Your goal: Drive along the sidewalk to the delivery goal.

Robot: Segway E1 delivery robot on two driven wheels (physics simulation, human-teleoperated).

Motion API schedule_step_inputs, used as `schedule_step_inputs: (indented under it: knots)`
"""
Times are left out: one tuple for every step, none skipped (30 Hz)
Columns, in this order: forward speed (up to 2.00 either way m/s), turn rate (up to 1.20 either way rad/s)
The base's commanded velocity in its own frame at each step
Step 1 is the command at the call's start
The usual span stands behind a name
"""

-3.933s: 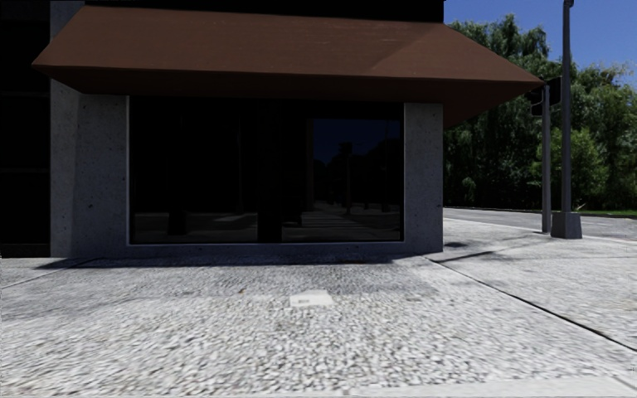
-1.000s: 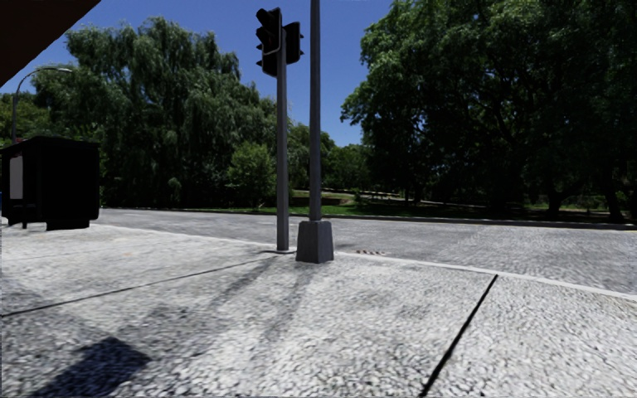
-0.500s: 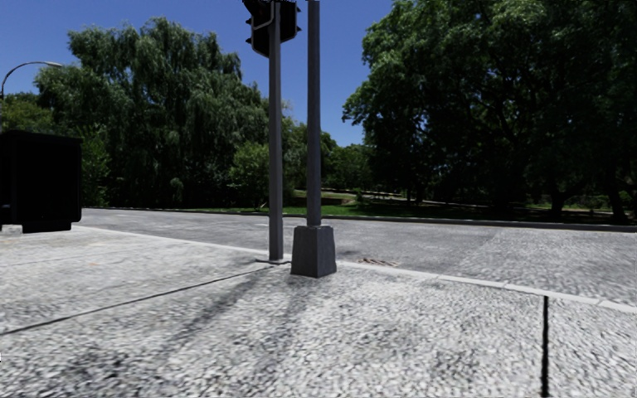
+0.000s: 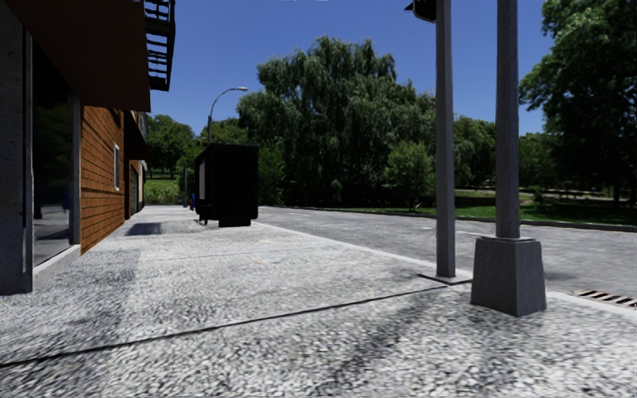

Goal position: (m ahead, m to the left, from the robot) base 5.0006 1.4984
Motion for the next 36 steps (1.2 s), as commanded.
schedule_step_inputs:
  knots:
    - [1.43, 0.17]
    - [1.43, 0.17]
    - [1.43, 0.03]
    - [1.43, 0.00]
    - [1.43, 0.00]
    - [1.43, 0.00]
    - [1.43, 0.00]
    - [1.43, 0.00]
    - [1.43, 0.00]
    - [1.43, 0.00]
    - [1.43, 0.00]
    - [1.43, 0.00]
    - [1.43, 0.00]
    - [1.43, 0.05]
    - [1.43, 0.05]
    - [1.43, 0.29]
    - [1.43, 1.04]
    - [1.43, 1.20]
    - [1.43, 1.20]
    - [1.43, 1.20]
    - [1.43, 0.37]
    - [1.43, 0.13]
    - [1.43, 0.05]
    - [1.43, 0.02]
    - [1.43, 0.00]
    - [1.43, 0.00]
    - [1.43, 0.00]
    - [1.43, 0.00]
    - [1.43, 0.00]
    - [1.43, 0.00]
    - [1.43, 0.00]
    - [1.43, 0.00]
    - [1.43, 0.00]
    - [1.43, 0.00]
    - [1.43, 0.00]
    - [1.43, 0.00]
